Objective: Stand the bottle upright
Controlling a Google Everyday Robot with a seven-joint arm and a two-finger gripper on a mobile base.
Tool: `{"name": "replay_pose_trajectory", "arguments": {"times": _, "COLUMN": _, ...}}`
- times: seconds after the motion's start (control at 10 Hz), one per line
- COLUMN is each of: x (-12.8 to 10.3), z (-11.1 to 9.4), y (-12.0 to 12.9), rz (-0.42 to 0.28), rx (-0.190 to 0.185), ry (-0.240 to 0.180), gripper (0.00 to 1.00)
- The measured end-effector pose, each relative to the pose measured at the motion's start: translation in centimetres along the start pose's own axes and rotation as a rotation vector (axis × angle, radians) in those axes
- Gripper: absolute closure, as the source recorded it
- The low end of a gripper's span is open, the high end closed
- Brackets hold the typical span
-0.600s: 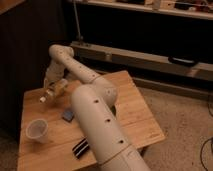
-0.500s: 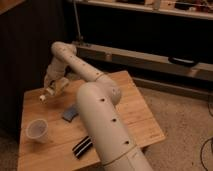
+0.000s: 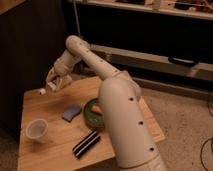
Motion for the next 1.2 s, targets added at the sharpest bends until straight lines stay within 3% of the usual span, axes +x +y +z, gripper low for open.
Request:
{"name": "replay_pose_trajectory", "arguments": {"times": 0.3, "x": -1.6, "z": -0.4, "y": 1.8, "rz": 0.042, "rx": 0.080, "ry": -0.077, "gripper": 1.00}}
{"name": "replay_pose_trajectory", "arguments": {"times": 0.7, "x": -2.1, "z": -0.9, "y": 2.9, "rz": 0.101, "rx": 0.178, "ry": -0.190, "gripper": 1.00}}
{"name": "replay_pose_trajectory", "arguments": {"times": 0.9, "x": -2.2, "z": -0.6, "y": 3.0, "rz": 0.123, "rx": 0.208, "ry": -0.247, "gripper": 1.00}}
{"name": "replay_pose_trajectory", "arguments": {"times": 1.2, "x": -1.4, "z": -0.2, "y": 3.8, "rz": 0.167, "rx": 0.233, "ry": -0.296, "gripper": 1.00}}
